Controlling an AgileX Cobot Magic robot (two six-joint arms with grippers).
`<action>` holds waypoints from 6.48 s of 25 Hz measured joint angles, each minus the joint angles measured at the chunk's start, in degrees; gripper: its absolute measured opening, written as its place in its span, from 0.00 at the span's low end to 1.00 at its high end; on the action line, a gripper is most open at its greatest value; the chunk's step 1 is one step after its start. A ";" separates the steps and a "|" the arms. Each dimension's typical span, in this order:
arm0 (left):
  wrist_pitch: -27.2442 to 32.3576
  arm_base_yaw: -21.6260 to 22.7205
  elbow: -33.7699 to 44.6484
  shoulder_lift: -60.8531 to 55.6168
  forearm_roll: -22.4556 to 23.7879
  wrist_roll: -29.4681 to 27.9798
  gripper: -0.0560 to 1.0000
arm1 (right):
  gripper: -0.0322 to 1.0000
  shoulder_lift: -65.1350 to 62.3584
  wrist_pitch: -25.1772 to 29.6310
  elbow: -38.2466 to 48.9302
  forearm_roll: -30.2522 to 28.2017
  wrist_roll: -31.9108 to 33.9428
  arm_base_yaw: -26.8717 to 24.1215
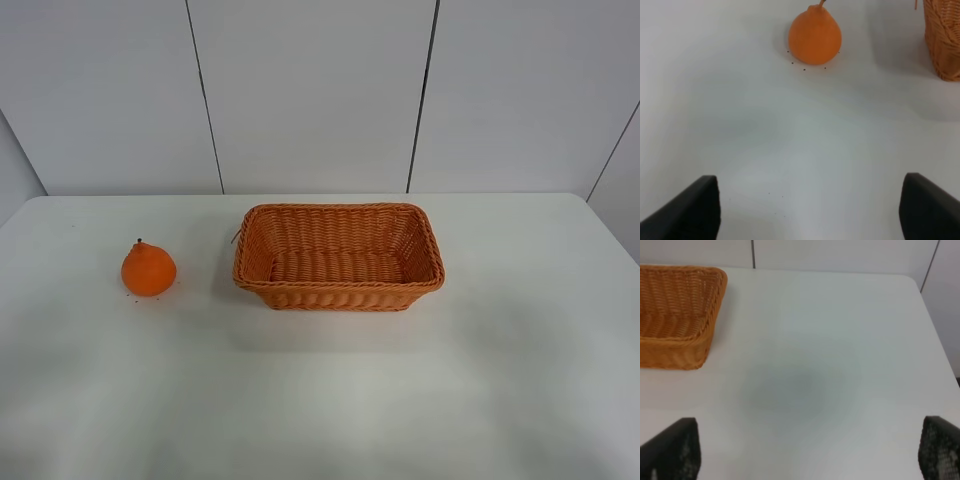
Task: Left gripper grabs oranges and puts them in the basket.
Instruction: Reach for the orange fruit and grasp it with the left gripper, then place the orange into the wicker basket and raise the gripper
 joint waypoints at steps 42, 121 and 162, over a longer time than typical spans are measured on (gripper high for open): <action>-2.27 0.00 -47.15 89.42 -0.41 1.68 0.85 | 0.70 0.00 0.00 0.00 0.00 0.00 0.00; 6.35 -23.62 -87.63 123.13 -5.28 1.59 0.26 | 0.70 0.00 0.00 0.00 0.00 0.00 0.00; 3.53 -30.33 -101.99 132.35 -5.55 1.22 0.87 | 0.70 0.00 0.00 0.00 0.00 0.00 0.00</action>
